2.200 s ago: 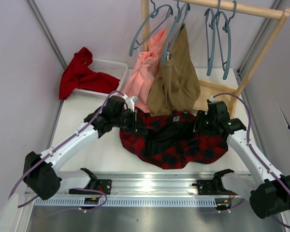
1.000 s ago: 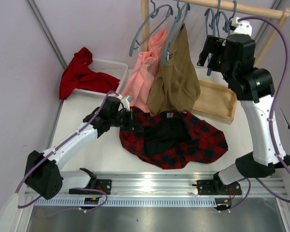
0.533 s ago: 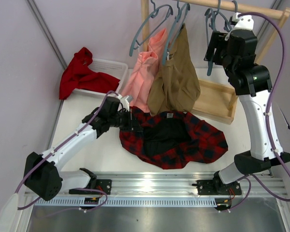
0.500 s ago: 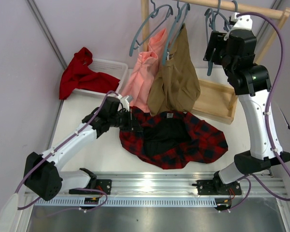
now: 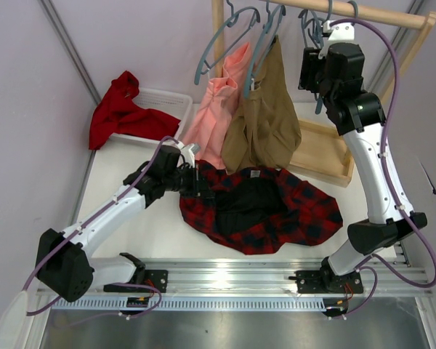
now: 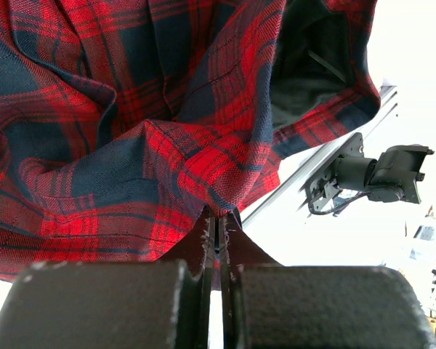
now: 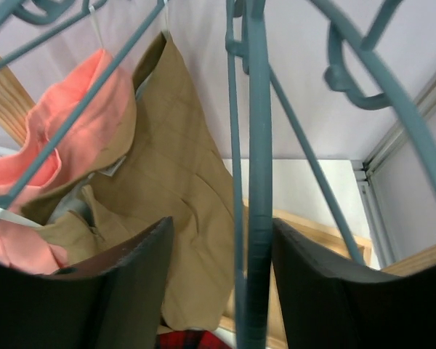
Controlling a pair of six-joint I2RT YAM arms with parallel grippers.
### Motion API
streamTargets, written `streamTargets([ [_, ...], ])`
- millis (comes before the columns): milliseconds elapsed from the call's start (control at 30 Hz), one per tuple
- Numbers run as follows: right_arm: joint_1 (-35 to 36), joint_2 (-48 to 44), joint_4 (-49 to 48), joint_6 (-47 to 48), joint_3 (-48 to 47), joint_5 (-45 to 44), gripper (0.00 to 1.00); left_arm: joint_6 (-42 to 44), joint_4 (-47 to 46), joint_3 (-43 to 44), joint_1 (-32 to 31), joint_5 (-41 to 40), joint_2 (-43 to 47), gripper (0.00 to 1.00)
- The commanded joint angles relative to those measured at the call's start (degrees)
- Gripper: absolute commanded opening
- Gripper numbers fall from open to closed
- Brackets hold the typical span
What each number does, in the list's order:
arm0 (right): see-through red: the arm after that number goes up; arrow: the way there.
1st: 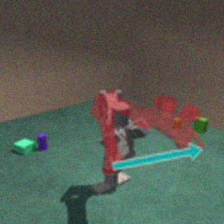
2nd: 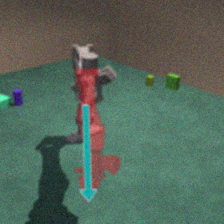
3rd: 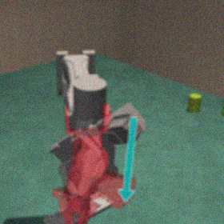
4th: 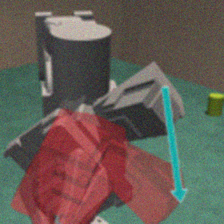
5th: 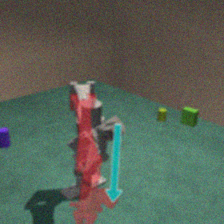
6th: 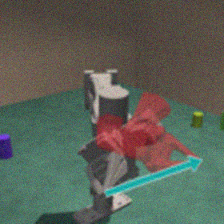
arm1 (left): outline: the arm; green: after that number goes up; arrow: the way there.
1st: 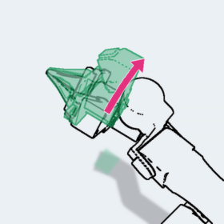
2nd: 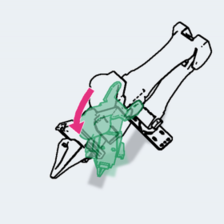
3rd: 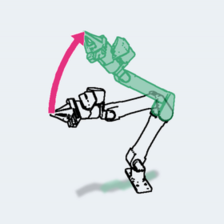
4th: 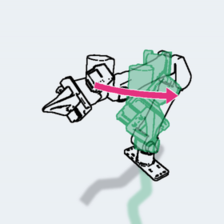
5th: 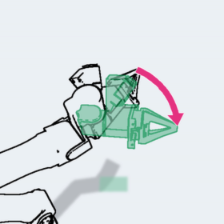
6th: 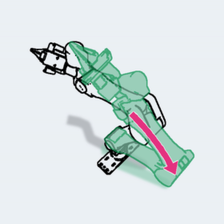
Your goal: Place the skirt on the hanger
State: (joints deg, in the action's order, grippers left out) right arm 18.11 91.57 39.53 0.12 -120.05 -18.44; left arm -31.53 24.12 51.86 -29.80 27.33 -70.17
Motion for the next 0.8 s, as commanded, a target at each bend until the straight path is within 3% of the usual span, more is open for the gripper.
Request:
streamTargets([
  [0, -0.53, -0.34, -5.16, 2.96, 1.39, 0.15, 0.57, 1.47, -1.27, 1.93, 0.62, -0.44, 0.65, 0.00],
  [367, -1.85, -2.98, -10.70, 1.73, 6.49, 5.69, 0.38, 1.12, -1.79, 1.85, 0.71, -0.26, 0.65, 0.00],
  [467, -1.94, -2.63, -10.79, 1.73, 6.85, 5.52, 0.29, 1.29, -1.44, 2.11, 0.71, -0.17, 0.48, 0.00],
  [633, -1.94, -2.89, -11.67, 1.46, 6.76, 4.47, 0.00, 1.38, -1.36, 2.46, 0.71, 0.09, 0.47, 0.00],
  [767, -2.02, -3.15, -11.05, 1.37, 4.30, 3.49, 0.00, 1.38, -1.18, 2.90, 0.71, 0.35, 0.21, 0.00],
])
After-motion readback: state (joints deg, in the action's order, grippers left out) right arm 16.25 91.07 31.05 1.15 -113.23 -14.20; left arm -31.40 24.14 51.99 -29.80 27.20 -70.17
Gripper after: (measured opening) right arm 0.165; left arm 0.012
